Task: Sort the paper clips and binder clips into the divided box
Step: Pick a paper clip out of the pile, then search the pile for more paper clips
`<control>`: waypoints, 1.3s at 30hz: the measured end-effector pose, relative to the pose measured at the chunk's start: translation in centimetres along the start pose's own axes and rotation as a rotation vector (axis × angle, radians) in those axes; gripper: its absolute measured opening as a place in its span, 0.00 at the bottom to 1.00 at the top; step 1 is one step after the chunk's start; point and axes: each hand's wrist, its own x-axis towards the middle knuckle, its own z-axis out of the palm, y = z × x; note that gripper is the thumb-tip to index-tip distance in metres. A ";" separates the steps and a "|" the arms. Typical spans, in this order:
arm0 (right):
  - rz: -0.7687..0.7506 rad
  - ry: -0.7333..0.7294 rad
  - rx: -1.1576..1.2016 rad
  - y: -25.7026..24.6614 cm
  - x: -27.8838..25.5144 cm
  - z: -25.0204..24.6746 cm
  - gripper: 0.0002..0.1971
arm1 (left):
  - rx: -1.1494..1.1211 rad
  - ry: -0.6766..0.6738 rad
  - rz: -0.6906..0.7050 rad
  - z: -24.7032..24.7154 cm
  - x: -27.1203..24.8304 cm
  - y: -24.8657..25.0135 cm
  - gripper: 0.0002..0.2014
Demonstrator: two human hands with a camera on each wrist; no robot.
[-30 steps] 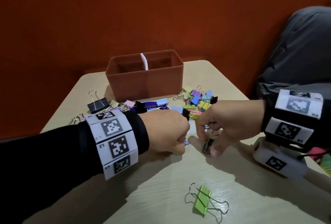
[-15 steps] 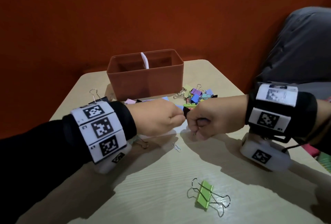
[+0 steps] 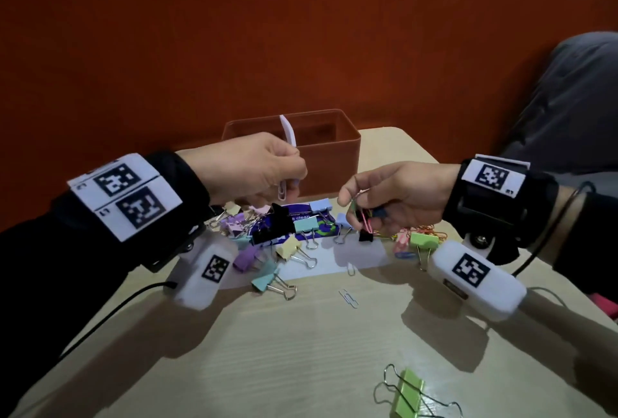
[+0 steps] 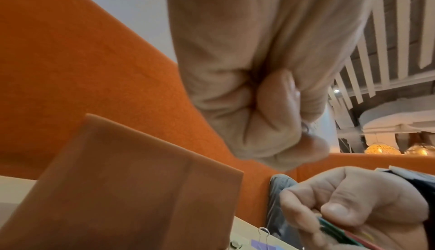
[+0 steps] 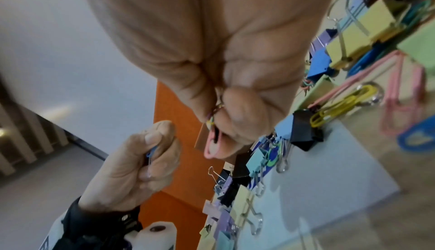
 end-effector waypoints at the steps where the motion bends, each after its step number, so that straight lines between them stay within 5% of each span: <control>1: -0.002 0.002 0.010 0.0 0.3 -0.1 0.15 | -0.017 -0.010 -0.021 -0.1 0.0 -0.1 0.13; 12: -0.095 0.098 0.147 -1.0 2.5 -0.6 0.13 | -0.205 0.019 -0.128 -1.5 1.3 -1.2 0.05; 26: -0.097 0.179 -0.219 -1.1 3.5 0.2 0.07 | -0.135 -0.022 -0.135 -0.9 2.4 -2.1 0.12; 39: -0.214 0.493 -0.285 -10.5 6.0 1.1 0.07 | -0.472 0.369 -0.173 -4.8 3.7 -1.6 0.13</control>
